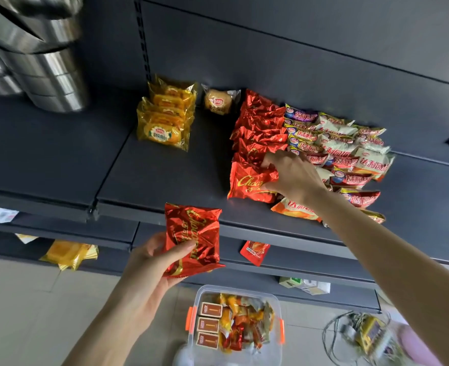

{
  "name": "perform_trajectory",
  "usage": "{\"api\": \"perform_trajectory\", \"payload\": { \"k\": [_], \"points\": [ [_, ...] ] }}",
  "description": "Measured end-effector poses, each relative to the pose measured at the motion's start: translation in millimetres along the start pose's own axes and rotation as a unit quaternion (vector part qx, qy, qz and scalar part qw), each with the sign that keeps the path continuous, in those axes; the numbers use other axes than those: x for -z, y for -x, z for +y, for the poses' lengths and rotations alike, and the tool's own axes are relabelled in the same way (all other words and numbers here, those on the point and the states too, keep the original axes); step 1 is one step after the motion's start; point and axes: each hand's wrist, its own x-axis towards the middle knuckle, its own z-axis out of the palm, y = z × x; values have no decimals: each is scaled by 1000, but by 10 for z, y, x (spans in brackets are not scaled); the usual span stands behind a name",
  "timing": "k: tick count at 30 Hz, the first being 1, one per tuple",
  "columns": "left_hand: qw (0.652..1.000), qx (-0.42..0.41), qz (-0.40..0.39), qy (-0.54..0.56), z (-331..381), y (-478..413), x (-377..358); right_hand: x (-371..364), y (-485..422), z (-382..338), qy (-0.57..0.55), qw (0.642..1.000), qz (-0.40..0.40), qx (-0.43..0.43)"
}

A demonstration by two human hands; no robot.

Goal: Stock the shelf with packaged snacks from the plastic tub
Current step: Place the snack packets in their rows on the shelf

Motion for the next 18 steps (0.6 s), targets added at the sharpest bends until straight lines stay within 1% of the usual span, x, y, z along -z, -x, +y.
{"api": "perform_trajectory", "payload": {
  "k": [3,9,15,18],
  "points": [
    [1000,-2,0,-1,-10,-20,-19,-32,12,3,16,1000,-8,5],
    [1000,-22,-2,-14,28,-38,-90,-73,-57,64,30,999,30,-21],
    [998,-28,15,-53,-7,-70,-195,-168,-30,71,62,995,82,-13],
    [997,-27,26,-66,-44,-92,-243,-218,4,90,62,994,92,-12]
  ]
}}
